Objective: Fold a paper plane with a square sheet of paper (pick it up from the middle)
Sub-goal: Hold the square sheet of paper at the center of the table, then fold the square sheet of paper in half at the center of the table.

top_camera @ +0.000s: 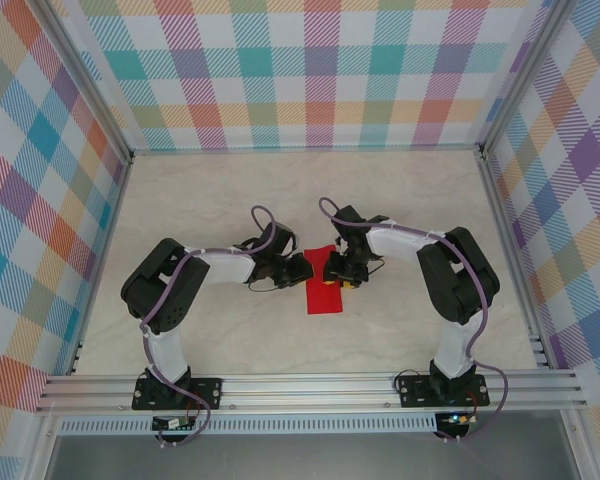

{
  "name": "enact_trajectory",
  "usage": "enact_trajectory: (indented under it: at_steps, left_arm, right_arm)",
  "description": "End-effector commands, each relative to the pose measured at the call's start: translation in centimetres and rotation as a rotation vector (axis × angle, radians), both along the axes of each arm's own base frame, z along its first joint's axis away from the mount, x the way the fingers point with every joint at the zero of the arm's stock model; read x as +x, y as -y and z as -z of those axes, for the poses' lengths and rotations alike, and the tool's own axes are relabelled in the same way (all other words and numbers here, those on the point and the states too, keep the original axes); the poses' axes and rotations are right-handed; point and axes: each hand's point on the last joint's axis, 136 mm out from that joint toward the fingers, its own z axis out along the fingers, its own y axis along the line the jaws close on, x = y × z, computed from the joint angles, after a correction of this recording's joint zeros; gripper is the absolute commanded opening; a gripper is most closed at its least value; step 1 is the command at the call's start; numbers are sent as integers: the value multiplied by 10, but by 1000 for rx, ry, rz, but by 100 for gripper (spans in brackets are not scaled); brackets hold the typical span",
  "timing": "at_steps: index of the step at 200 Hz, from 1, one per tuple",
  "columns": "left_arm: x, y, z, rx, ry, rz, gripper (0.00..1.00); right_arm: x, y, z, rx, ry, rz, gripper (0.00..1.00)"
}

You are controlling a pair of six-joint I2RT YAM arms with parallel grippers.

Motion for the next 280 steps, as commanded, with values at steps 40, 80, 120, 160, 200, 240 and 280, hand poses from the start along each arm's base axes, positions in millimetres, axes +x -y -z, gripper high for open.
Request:
enact_trajectory:
  at_steps: [40, 80, 120, 160, 200, 240, 280]
  left_arm:
    - [-28, -25, 44, 179, -114, 17, 13]
    - [-32, -30, 53, 199, -128, 21, 12]
    - [-33, -31, 60, 213, -140, 19, 11]
    - [-37, -34, 64, 219, -165, 7, 10]
    - [-40, -39, 67, 239, -178, -4, 9]
    - [-43, -44, 72, 265, -192, -15, 9]
    - [-47, -51, 79, 295, -201, -20, 8]
  right_arm:
    - [8, 14, -21, -19, 92, 30, 56]
    - [19, 21, -66, 13, 218, 72, 56]
    - [21, -8, -79, 152, 232, 24, 34]
    - [22, -35, -68, 230, 161, -15, 17]
    - [20, -46, -52, 221, 113, -35, 16]
    - [19, -39, -27, 158, 74, -37, 16]
    - [14, -23, -8, 118, 60, -26, 16]
